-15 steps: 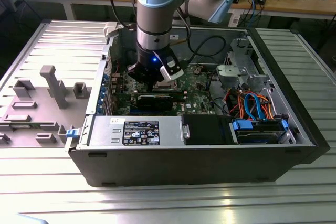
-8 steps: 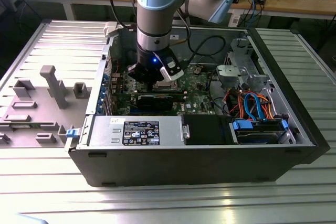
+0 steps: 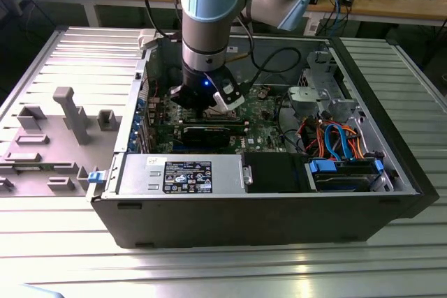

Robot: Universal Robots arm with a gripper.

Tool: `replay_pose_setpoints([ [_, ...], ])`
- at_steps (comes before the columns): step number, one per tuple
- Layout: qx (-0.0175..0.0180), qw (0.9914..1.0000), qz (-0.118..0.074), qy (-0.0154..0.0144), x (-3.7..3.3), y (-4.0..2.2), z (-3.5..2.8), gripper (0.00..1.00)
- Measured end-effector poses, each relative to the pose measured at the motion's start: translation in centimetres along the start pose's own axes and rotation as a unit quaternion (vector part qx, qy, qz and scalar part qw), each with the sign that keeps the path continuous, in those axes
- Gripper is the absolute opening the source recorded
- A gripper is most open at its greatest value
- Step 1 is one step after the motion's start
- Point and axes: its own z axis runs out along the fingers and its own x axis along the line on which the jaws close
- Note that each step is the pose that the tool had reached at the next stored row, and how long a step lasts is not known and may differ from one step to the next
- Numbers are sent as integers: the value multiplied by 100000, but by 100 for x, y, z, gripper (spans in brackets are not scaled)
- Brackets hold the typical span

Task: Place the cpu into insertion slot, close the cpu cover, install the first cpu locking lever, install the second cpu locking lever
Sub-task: 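Install the second cpu locking lever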

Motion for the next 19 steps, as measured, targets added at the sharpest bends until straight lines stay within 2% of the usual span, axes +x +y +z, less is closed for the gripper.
replay_pose_setpoints([
  [2, -17, 100000, -14, 4, 1, 6, -34, 11],
  [4, -19, 100000, -18, -2, 2, 25, -130, 11],
  [11, -7, 100000, -19, 3, 5, 71, -364, 11],
  [12, 29, 100000, -20, 11, 5, 82, -423, 11],
  [15, 74, 100000, -20, 19, 7, 106, -547, 11],
  [16, 74, 100000, -18, 16, 7, 110, -567, 11],
  [19, 64, 100000, -14, 10, 7, 110, -567, 11],
])
